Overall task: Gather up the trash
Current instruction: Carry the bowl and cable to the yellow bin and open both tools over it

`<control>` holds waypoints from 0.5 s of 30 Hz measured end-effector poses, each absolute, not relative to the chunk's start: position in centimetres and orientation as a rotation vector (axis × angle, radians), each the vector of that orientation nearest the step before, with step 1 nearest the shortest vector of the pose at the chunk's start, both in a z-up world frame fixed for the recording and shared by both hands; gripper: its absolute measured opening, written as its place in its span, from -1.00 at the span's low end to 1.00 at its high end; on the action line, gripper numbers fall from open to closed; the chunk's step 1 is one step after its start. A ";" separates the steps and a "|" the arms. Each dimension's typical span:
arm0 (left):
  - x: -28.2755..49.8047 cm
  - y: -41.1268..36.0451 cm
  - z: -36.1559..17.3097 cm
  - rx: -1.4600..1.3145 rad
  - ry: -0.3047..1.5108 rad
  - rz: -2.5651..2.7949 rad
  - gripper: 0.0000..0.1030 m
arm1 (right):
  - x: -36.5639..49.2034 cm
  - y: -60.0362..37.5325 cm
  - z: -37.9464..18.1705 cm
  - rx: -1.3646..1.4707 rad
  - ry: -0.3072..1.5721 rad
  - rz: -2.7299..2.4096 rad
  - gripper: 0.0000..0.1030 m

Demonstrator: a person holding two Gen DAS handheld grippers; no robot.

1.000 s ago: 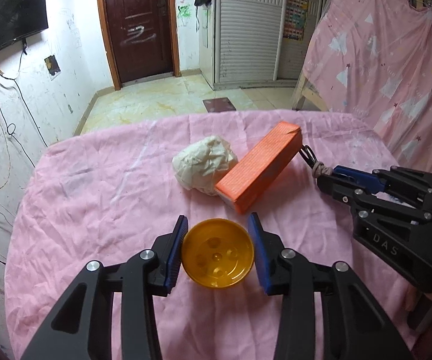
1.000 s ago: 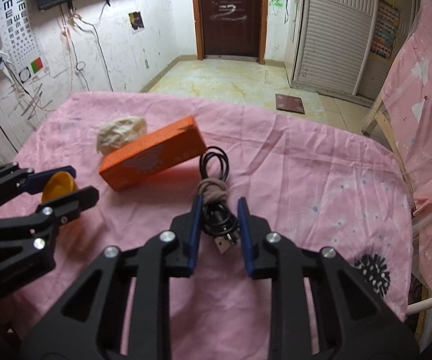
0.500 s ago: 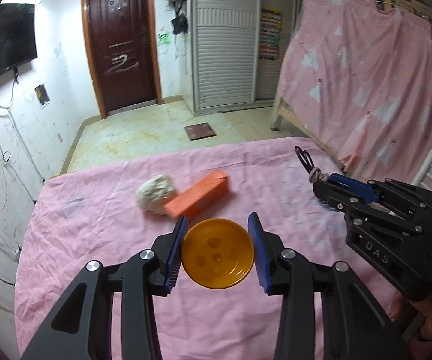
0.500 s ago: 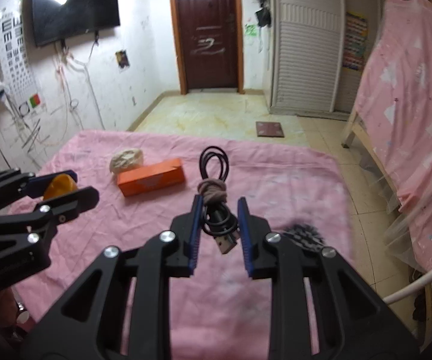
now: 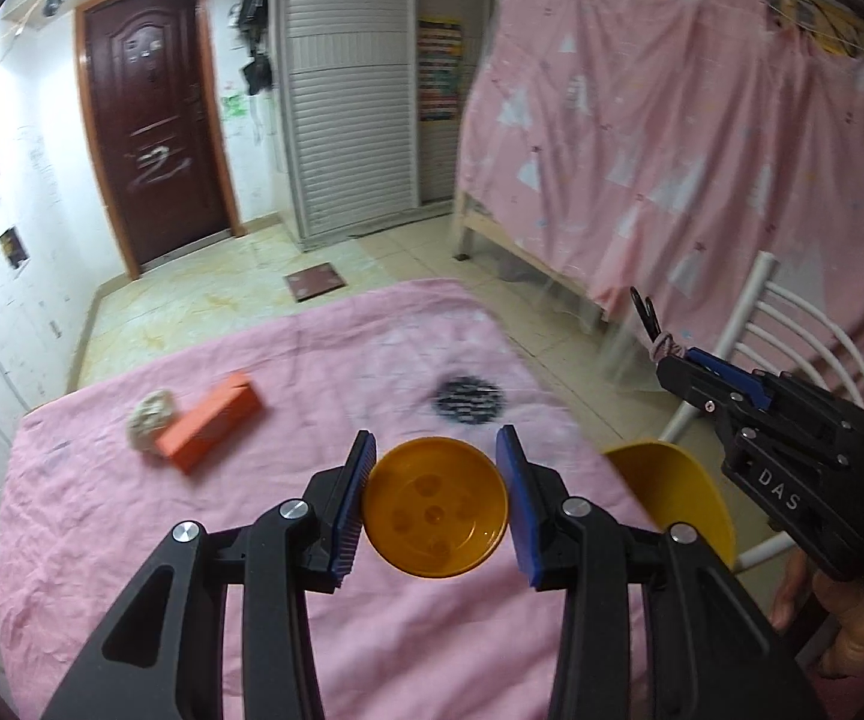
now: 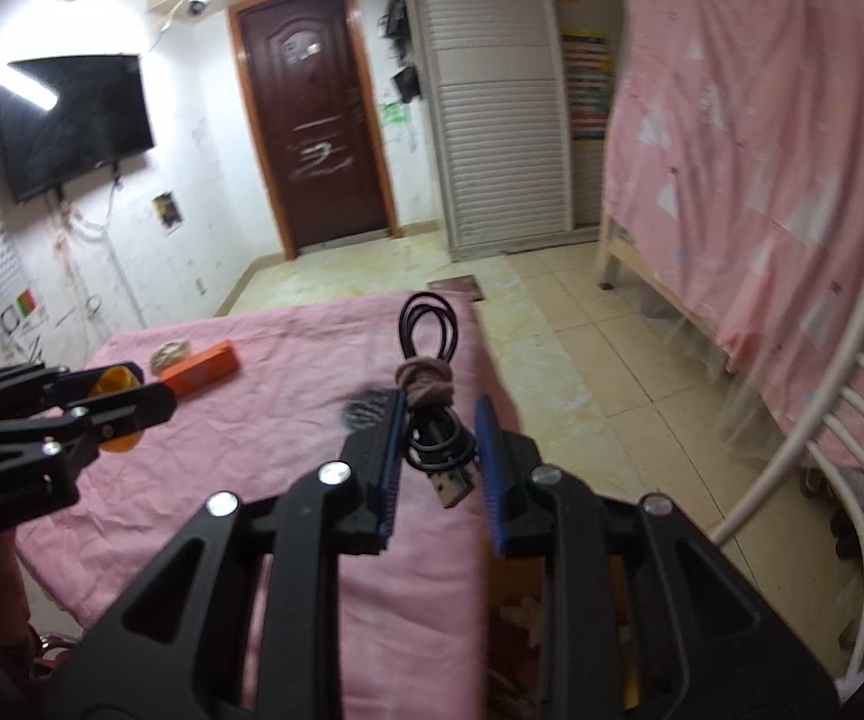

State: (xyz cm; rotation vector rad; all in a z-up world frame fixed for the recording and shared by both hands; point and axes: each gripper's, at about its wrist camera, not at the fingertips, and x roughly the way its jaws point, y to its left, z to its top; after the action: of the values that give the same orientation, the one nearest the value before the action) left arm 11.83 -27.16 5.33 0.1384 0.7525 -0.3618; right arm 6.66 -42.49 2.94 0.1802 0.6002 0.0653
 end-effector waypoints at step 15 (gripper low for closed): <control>10.0 -37.6 4.5 0.179 0.783 -0.551 -0.34 | 3.0 -51.1 -0.4 0.324 0.602 -0.026 -0.57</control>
State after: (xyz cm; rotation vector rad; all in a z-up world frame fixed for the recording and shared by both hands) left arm 10.00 -37.56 4.47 0.1791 0.7827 -0.5510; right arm 3.02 -51.06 -0.38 0.3237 0.6018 -0.0256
